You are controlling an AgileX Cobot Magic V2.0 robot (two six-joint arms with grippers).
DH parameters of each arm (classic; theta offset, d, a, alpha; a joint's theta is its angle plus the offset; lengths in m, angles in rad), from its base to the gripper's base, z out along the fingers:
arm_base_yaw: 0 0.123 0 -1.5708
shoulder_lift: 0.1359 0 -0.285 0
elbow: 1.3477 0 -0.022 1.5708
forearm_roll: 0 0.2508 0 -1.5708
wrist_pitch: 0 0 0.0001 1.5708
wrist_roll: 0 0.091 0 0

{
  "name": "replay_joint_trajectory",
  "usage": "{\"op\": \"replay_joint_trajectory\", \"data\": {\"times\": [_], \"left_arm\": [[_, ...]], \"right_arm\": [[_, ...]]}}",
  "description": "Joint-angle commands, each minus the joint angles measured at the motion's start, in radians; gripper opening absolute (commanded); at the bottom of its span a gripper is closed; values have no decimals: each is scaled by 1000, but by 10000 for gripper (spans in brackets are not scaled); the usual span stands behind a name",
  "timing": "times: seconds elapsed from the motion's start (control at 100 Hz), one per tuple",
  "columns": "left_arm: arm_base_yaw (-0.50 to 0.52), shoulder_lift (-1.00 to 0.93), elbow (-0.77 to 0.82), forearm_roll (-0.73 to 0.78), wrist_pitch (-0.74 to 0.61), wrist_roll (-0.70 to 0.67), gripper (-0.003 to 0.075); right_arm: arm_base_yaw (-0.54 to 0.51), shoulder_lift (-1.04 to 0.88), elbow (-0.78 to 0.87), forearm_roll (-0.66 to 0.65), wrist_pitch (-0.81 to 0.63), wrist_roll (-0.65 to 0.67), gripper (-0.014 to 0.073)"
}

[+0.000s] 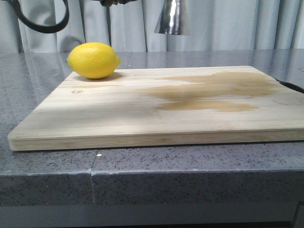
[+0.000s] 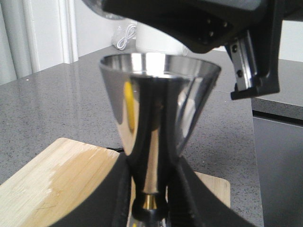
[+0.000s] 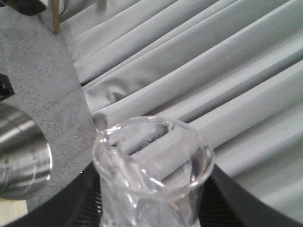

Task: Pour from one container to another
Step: 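Tilt the beaker with the right gripper, pouring liquid into the jigger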

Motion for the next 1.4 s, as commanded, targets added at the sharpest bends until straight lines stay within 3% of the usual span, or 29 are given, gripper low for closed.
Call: {"op": "replay_joint_trajectory", "data": {"times": [0.0,0.87,1.39], "left_arm": [[-4,-43,-29,-51,-61,-5,-19],[-4,-43,-29,-51,-61,-5,-19],[-4,-43,-29,-51,-61,-5,-19]], "right_arm": [[2,-32,-38,-5,-36,-10,255],[2,-32,-38,-61,-40,-50,255],[2,-32,-38,-64,-52,-142,255]]}}
